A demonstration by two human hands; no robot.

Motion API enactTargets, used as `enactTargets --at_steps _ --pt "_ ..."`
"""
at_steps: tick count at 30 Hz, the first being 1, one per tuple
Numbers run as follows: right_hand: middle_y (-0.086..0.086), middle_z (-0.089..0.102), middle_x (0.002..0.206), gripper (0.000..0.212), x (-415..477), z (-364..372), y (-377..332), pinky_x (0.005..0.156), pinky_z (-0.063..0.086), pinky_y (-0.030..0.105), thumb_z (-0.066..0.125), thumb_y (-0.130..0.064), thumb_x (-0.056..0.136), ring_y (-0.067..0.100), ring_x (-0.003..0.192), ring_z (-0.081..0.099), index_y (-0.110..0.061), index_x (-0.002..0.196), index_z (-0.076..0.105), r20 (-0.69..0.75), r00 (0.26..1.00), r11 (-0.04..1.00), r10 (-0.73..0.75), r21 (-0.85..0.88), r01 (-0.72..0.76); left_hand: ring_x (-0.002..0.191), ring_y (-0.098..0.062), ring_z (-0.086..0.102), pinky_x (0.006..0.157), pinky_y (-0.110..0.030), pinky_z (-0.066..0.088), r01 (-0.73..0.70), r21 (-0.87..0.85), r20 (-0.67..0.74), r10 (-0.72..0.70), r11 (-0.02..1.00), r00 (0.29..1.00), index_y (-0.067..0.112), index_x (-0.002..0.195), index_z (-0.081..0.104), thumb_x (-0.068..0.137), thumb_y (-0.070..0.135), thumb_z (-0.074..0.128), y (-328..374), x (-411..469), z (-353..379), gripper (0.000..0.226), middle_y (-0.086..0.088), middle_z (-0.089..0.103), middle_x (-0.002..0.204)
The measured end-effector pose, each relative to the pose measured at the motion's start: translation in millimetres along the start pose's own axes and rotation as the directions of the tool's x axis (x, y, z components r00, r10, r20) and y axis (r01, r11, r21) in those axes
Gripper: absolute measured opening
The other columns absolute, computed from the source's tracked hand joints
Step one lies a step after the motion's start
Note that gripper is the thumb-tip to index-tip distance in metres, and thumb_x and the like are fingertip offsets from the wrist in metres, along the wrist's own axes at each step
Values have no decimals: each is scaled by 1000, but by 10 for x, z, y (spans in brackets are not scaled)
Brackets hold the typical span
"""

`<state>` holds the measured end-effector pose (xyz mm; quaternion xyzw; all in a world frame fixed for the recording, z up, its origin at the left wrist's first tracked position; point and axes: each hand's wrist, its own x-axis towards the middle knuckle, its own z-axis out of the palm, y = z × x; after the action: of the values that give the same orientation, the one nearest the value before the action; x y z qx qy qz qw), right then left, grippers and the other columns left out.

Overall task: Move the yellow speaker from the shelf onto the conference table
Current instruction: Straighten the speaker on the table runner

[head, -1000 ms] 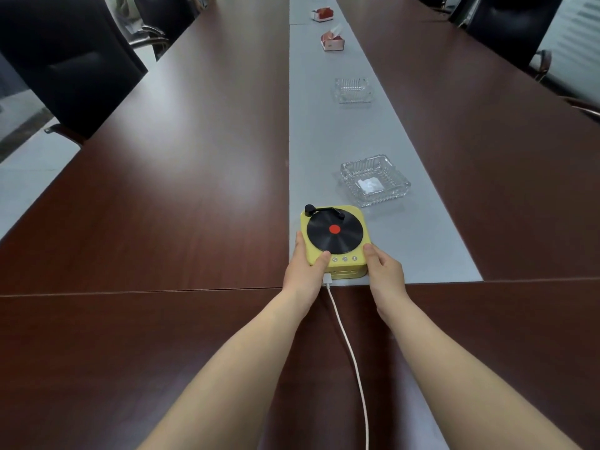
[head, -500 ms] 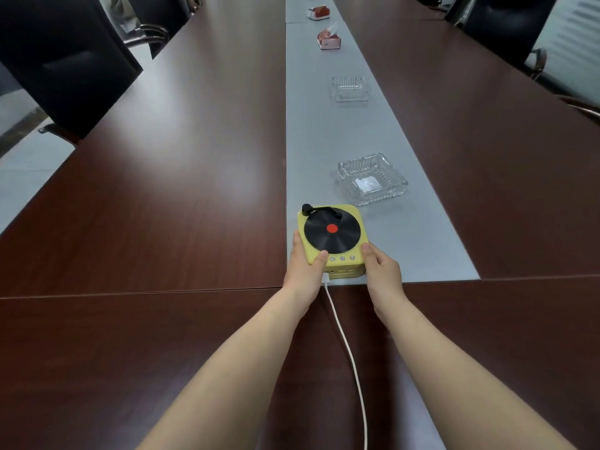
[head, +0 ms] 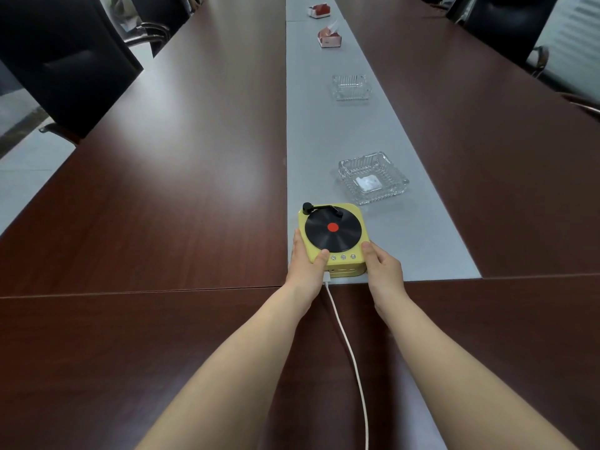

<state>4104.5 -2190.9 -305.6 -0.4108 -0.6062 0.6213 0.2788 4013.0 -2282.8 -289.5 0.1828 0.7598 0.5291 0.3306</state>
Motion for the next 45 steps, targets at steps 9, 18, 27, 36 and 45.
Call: enactTargets --at_steps 9,18,27,36,45 --pt "-9 66 85 23 -3 2 -3 74 46 15 43 -23 99 8 84 59 -22 92 65 3 1000 1000 -22 -1 22 136 -23 36 114 -42 30 -5 -8 -9 5 1000 1000 24 150 10 94 20 48 -31 29 17 68 -3 33 150" --pt "-7 66 86 23 -9 2 -10 72 46 13 43 -22 99 8 83 59 -21 93 65 -2 1000 1000 -22 17 22 137 -24 35 114 -44 30 -15 -22 -13 14 1000 1000 23 150 11 94 21 48 -58 49 28 67 -5 32 151" --pt "-2 67 90 21 6 4 5 66 47 6 45 -21 98 6 81 60 -17 98 66 -8 1000 999 -26 22 26 136 -24 35 114 -43 30 -18 -38 -25 17 999 1000 21 150 12 94 17 47 -58 56 39 66 -6 32 150" --pt "-10 66 83 20 -3 -2 2 65 46 6 46 -21 98 4 79 59 -19 94 65 -4 1000 999 -21 37 21 134 -23 38 113 -43 32 -36 -25 -35 35 999 999 22 149 13 94 18 47 -75 52 49 65 -4 35 149" --pt "-11 65 82 21 -13 -5 -20 68 46 9 45 -23 98 4 79 58 -20 91 64 2 1000 1000 -19 11 19 136 -23 36 114 -43 31 -48 -13 -5 48 999 999 23 150 10 94 21 48 -84 44 17 67 -4 35 150"
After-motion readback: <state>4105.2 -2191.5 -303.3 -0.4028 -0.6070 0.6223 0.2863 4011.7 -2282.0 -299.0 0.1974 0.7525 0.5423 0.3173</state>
